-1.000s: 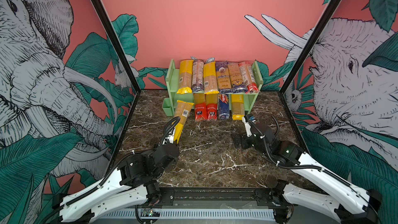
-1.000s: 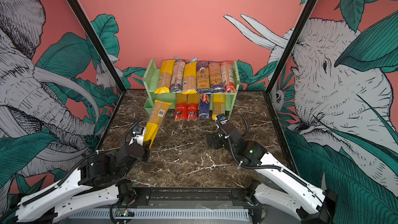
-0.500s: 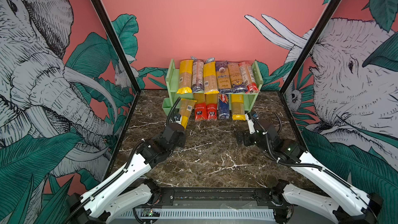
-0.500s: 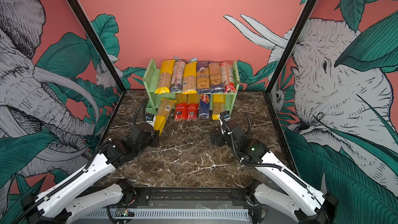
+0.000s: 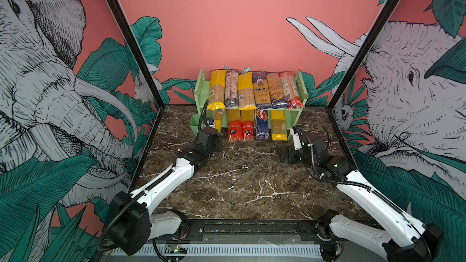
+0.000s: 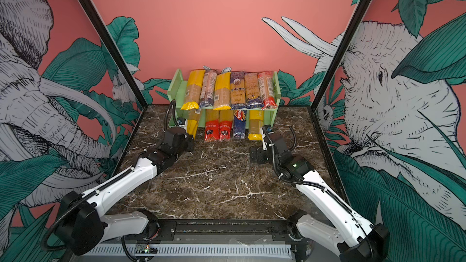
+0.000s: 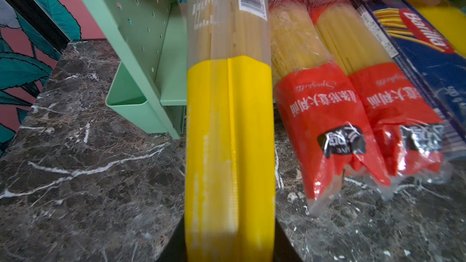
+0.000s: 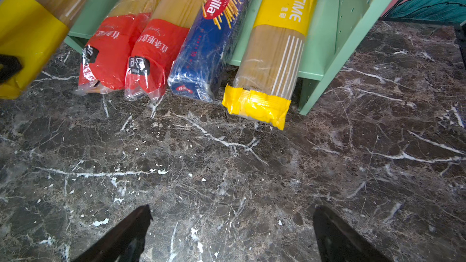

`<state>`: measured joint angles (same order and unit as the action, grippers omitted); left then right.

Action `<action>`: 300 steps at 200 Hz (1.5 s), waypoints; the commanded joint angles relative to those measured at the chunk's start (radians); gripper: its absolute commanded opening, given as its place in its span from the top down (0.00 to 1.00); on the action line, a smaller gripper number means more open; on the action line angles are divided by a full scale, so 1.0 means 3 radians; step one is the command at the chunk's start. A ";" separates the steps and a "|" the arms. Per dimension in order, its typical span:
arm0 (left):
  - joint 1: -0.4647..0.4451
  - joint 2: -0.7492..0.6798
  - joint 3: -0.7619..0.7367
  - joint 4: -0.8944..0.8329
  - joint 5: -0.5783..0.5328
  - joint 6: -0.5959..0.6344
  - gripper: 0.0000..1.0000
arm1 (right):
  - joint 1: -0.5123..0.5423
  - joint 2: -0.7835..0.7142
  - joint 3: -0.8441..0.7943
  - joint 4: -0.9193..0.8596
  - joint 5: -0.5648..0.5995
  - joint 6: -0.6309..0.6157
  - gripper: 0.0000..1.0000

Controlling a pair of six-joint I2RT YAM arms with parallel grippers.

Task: Place and organize the pasta boxes and bags onto the shelf
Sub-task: 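Stand the yellow pack on the lower shelf beside the red packs and release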

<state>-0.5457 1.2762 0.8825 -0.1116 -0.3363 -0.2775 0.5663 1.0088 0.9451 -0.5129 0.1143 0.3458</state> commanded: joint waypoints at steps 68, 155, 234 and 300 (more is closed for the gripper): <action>0.0159 0.0580 0.0559 0.1358 -0.0039 0.0256 1.00 | -0.0377 0.0144 -0.0050 0.0225 -0.0346 -0.0095 0.01; 0.0300 0.0911 0.0716 0.1534 -0.0072 0.0296 1.00 | -0.0476 0.0249 -0.0042 0.0273 -0.0432 -0.0104 0.01; 0.0322 0.0983 0.0697 0.1427 -0.0015 0.0225 0.05 | -0.0523 0.0176 -0.0004 0.0188 -0.0437 -0.0100 0.01; 0.0323 0.0654 0.0506 0.1138 0.0113 0.0105 0.01 | -0.0523 0.0115 0.0015 0.0127 -0.0482 -0.0062 0.01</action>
<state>-0.4561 1.5642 1.0573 0.2447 -0.3202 -0.2272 0.4114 1.0664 0.9405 -0.4770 -0.0200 0.3283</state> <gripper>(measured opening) 0.993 0.990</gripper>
